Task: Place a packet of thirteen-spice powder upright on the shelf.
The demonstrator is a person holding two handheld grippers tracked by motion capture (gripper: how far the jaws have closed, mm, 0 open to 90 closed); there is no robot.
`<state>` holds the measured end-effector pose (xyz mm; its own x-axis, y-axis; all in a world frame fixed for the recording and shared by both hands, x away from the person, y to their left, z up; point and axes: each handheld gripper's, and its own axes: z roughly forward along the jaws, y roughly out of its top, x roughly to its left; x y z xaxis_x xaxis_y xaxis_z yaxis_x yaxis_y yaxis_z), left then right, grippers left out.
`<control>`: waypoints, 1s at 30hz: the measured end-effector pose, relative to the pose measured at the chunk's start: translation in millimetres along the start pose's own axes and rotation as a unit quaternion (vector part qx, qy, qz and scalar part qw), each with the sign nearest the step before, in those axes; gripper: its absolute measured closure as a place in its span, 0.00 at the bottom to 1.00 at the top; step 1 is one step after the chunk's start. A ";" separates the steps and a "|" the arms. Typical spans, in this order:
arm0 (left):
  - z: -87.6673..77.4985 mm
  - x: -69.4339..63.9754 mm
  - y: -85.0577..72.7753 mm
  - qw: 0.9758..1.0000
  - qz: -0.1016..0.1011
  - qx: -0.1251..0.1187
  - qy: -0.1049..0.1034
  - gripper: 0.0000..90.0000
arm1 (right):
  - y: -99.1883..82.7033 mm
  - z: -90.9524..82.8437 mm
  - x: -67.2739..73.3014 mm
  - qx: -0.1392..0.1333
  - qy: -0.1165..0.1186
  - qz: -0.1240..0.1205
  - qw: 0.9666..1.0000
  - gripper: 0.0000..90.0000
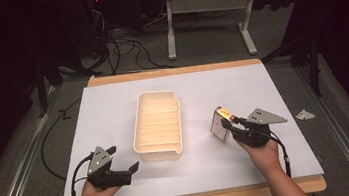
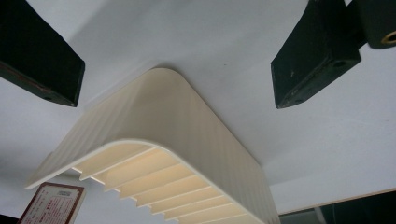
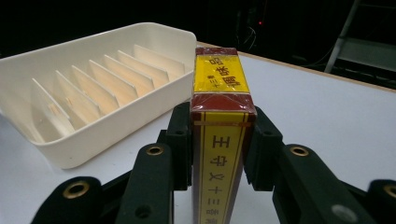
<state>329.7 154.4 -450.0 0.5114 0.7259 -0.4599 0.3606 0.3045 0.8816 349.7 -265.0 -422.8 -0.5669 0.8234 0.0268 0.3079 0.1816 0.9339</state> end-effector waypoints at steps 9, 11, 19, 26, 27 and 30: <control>-0.2 0.3 -0.8 1.000 0.003 0.002 0.001 0.04 | 8.7 10.7 5.2 0.004 0.029 -0.012 0.999 0.76; -0.1 0.6 -0.7 1.000 0.003 0.001 0.001 0.04 | 9.8 13.7 7.5 0.006 0.036 -0.017 0.999 0.76; -1.1 1.7 1.3 1.000 0.001 -0.006 0.003 0.04 | 20.5 27.4 7.2 0.000 0.070 -0.028 0.997 0.76; -1.6 2.4 1.8 1.000 0.001 -0.008 0.004 0.04 | 28.9 38.6 6.0 -0.005 0.092 -0.036 0.995 0.76; -1.4 2.4 1.9 1.000 0.001 -0.009 0.004 0.04 | 30.5 39.8 6.1 -0.004 0.094 -0.037 0.995 0.76; -1.3 2.5 1.7 1.000 0.001 -0.009 0.004 0.04 | 34.6 44.2 5.8 -0.006 0.100 -0.040 0.994 0.76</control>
<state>330.6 157.5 -449.5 0.5052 0.7322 -0.4568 0.3447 0.3141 0.8846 390.8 -230.2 -406.1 -0.7298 0.6833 0.0216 0.2471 0.2342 0.9403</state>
